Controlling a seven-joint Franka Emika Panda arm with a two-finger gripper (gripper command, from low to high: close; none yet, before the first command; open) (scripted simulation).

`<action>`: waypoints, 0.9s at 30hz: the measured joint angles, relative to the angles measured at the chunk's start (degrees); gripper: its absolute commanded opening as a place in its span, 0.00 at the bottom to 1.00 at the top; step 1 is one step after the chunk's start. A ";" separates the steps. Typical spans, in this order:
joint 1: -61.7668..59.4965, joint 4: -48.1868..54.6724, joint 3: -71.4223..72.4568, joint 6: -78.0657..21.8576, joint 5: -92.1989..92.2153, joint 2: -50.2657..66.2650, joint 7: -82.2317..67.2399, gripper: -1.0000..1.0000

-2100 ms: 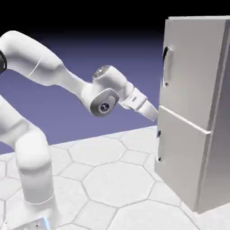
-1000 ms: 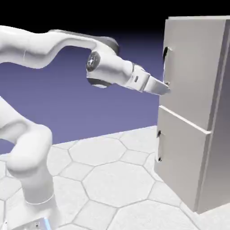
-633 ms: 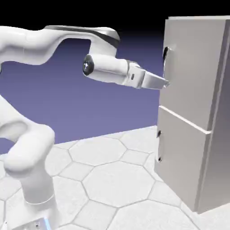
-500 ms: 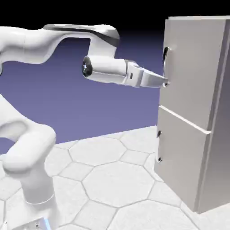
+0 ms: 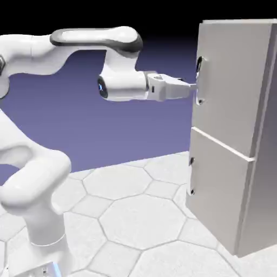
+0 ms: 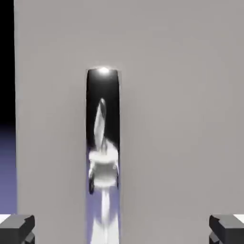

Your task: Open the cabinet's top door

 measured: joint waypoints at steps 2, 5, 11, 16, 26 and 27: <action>-2.18 1.64 1.64 -0.35 0.57 1.44 -0.67 0.50; -8.20 6.17 6.16 -1.32 2.14 5.43 -2.51 0.50; -3.55 5.87 2.04 -2.17 2.55 8.29 -6.59 0.00; 6.83 3.73 -7.05 -2.86 2.33 10.40 -11.74 0.00; 27.59 0.93 -25.85 -2.75 2.33 12.14 -21.59 0.00; 29.67 0.81 -27.78 -2.62 2.55 12.24 -23.05 0.00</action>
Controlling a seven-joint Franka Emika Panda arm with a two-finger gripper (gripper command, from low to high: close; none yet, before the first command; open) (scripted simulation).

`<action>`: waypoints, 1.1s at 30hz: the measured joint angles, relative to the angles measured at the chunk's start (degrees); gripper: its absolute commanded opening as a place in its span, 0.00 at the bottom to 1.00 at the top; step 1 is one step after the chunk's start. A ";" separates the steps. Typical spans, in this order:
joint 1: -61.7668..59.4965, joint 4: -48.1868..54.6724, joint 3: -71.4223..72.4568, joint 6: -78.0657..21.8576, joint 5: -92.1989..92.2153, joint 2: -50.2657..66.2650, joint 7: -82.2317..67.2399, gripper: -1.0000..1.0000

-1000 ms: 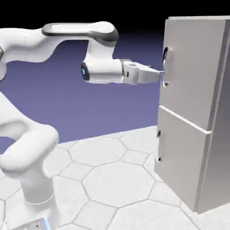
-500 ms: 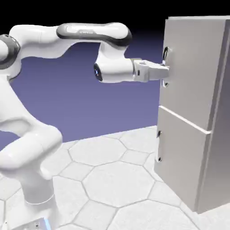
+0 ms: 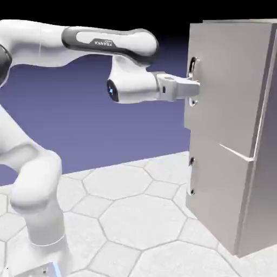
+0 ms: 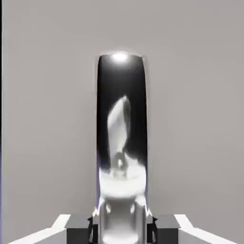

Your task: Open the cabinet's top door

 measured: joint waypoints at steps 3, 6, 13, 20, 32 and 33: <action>6.23 -0.65 -5.72 0.32 0.00 -0.26 -2.78 0.00; 12.46 -2.46 -11.24 0.30 -5.07 -1.97 -0.39 0.00; 26.78 -7.67 -23.85 0.80 -22.44 -8.69 9.08 0.00; 40.10 -11.88 -35.01 3.91 -39.87 -17.51 17.50 0.00; 53.96 -18.03 -44.33 11.21 -69.79 -31.32 36.94 0.00; 53.29 -18.71 -44.19 10.49 -72.23 -31.57 39.43 0.00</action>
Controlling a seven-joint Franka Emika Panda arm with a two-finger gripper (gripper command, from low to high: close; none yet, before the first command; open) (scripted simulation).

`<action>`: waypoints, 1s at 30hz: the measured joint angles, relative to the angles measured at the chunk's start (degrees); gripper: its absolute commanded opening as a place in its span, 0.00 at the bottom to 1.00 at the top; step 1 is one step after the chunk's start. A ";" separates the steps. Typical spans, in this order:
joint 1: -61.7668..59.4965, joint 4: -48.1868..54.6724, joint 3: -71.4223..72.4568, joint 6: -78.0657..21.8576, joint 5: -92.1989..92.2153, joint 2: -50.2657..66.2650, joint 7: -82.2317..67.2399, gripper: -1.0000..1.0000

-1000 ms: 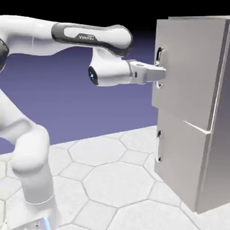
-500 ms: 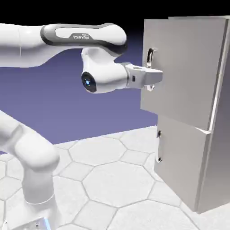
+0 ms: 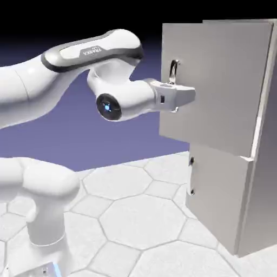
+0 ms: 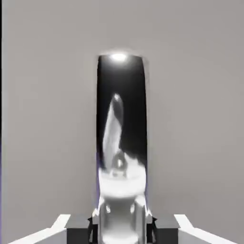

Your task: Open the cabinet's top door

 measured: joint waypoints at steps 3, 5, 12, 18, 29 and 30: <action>-3.04 -2.06 0.34 -3.48 -7.42 -0.67 7.46 0.00; -5.98 -3.36 0.34 -7.23 -12.42 -1.16 12.22 0.00; -15.87 -5.34 -3.23 -24.49 -27.84 -3.54 23.20 0.00; -19.86 -3.17 -9.95 -39.44 -37.56 -4.50 27.18 0.00; -15.96 9.82 -25.90 -66.86 -52.18 -2.74 30.18 0.00; -14.85 11.56 -27.43 -69.35 -53.28 -2.50 30.39 0.00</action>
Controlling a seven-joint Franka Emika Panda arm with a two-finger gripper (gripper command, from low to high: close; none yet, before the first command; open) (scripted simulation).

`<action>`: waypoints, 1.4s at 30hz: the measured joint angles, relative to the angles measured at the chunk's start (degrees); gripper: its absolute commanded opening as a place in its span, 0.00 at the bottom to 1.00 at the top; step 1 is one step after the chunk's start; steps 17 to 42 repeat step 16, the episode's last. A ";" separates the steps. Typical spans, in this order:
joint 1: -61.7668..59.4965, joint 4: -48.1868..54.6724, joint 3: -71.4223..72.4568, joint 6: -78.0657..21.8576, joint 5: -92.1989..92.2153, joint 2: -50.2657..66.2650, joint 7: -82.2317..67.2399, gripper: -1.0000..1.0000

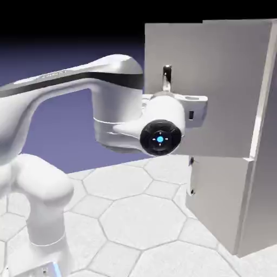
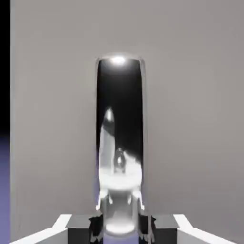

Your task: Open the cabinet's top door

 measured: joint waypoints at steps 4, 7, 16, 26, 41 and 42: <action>5.66 7.86 -6.08 -9.93 -4.05 0.71 0.96 0.00; 10.60 14.09 -10.14 -16.78 -6.53 0.84 1.83 0.00; 22.56 28.52 -17.49 -30.51 -10.71 -0.15 4.40 1.00; 22.56 28.52 -17.49 -30.51 -10.71 -0.15 4.40 1.00; 22.56 28.52 -17.49 -30.51 -10.71 -0.15 4.40 1.00; 22.56 28.52 -17.49 -30.51 -10.71 -0.15 4.40 1.00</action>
